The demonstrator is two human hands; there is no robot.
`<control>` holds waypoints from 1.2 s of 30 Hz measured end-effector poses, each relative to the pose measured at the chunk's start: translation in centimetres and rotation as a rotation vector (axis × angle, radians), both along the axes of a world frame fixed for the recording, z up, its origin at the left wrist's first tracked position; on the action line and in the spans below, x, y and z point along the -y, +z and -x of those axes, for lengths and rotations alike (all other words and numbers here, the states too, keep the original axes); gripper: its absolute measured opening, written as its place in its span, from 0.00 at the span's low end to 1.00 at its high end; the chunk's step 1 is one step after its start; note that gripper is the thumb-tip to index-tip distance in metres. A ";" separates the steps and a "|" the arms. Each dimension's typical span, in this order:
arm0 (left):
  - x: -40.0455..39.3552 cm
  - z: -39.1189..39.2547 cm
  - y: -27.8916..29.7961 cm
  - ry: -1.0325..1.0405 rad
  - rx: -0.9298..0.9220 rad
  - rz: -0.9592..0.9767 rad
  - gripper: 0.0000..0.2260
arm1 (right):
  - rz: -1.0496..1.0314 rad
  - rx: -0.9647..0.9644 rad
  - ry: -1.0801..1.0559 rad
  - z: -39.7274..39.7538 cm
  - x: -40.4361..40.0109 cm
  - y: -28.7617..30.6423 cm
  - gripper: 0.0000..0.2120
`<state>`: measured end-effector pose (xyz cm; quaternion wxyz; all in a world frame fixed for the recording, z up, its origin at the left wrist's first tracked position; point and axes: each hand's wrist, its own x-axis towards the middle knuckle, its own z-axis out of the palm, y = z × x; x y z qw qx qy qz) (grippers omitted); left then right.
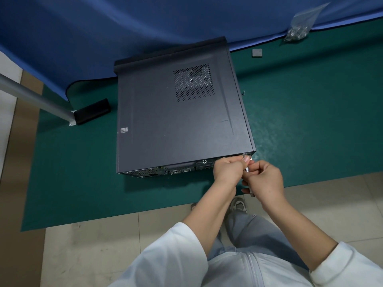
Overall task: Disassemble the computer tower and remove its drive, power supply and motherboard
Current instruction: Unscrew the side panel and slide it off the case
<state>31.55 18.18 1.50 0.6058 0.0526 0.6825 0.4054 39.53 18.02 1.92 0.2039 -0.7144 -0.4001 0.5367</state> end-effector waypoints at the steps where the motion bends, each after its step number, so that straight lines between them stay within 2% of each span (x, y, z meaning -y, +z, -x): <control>1: 0.0 0.0 0.1 0.002 0.008 0.004 0.05 | -0.010 0.016 0.006 0.0 0.0 0.0 0.11; 5: 0.0 0.1 0.2 -0.008 0.024 0.020 0.05 | -0.012 0.005 0.000 -0.1 0.1 0.1 0.09; 9: 0.2 0.6 0.4 0.019 0.027 0.003 0.01 | 0.046 -0.137 -0.075 -0.2 0.0 0.4 0.07; 13: 0.2 0.6 0.5 -0.007 -0.060 0.020 0.08 | 0.067 -0.198 -0.084 -0.4 0.0 0.7 0.06; 19: 0.1 0.6 0.4 -0.061 -0.212 0.060 0.04 | 0.079 -0.248 -0.039 -0.7 -0.1 0.7 0.08; 22: 0.1 0.6 0.9 -0.048 -0.130 0.056 0.05 | 0.152 -0.320 0.092 -1.3 -0.6 0.9 0.09; 26: -0.1 0.7 1.4 -0.007 0.005 0.054 0.05 | 0.419 -0.560 0.186 -2.9 -2.0 1.3 0.10; 30: -0.1 0.9 1.4 -0.026 0.031 0.055 0.02 | 0.410 -0.447 0.211 -2.7 -2.6 1.2 0.08; 36: -0.4 0.8 1.2 -0.044 0.091 0.080 0.05 | 0.309 -0.268 0.225 -2.5 -2.4 1.0 0.07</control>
